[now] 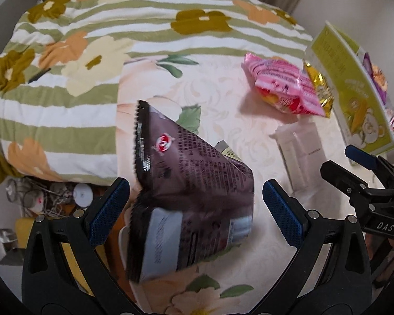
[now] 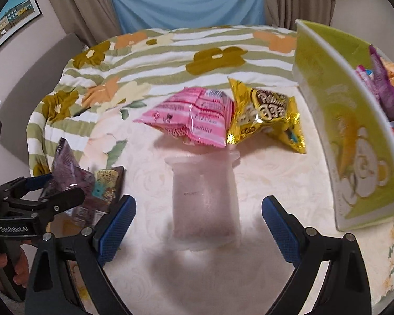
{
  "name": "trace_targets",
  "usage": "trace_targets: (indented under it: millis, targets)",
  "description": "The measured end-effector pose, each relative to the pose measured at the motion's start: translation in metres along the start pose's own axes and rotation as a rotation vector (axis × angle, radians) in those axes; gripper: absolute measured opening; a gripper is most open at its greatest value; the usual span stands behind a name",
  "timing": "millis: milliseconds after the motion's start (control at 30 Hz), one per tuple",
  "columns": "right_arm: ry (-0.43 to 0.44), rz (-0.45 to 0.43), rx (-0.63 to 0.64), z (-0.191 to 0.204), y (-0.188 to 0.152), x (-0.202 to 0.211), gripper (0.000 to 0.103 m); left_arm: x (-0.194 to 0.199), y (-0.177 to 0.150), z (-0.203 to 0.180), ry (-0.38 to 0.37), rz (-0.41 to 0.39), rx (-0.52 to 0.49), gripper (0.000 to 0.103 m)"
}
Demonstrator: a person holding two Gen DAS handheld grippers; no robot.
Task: Organize snacks
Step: 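Grasp the dark brown packet with the left tool while the right tool grasps the translucent pink packet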
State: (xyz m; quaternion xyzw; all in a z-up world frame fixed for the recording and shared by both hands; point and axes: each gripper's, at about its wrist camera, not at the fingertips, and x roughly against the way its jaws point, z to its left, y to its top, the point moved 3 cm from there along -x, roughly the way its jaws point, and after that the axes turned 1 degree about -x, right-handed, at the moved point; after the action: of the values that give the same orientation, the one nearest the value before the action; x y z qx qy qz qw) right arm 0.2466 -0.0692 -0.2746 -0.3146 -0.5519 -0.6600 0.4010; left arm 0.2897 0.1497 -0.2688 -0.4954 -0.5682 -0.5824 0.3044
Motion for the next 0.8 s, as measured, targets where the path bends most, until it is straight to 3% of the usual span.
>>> trace_targets:
  millis: [200, 333, 600, 800]
  targets:
    - [0.009, 0.038, 0.012, -0.001, -0.006, -0.019, 0.096, -0.014, -0.003, -0.008, 0.010, 0.035, -0.001, 0.100]
    - [0.002, 0.050, 0.031, -0.004, -0.008, -0.025, 0.096, -0.018, -0.005, -0.009, 0.012, 0.050, 0.018, 0.080]
    - [-0.035, 0.060, 0.070, -0.007, -0.005, -0.036, 0.094, -0.015, -0.014, -0.008, -0.017, 0.038, 0.068, 0.073]
    - [-0.048, 0.068, 0.111, 0.002, -0.003, -0.046, 0.083, -0.012, -0.023, -0.004, -0.018, 0.039, 0.087, 0.071]
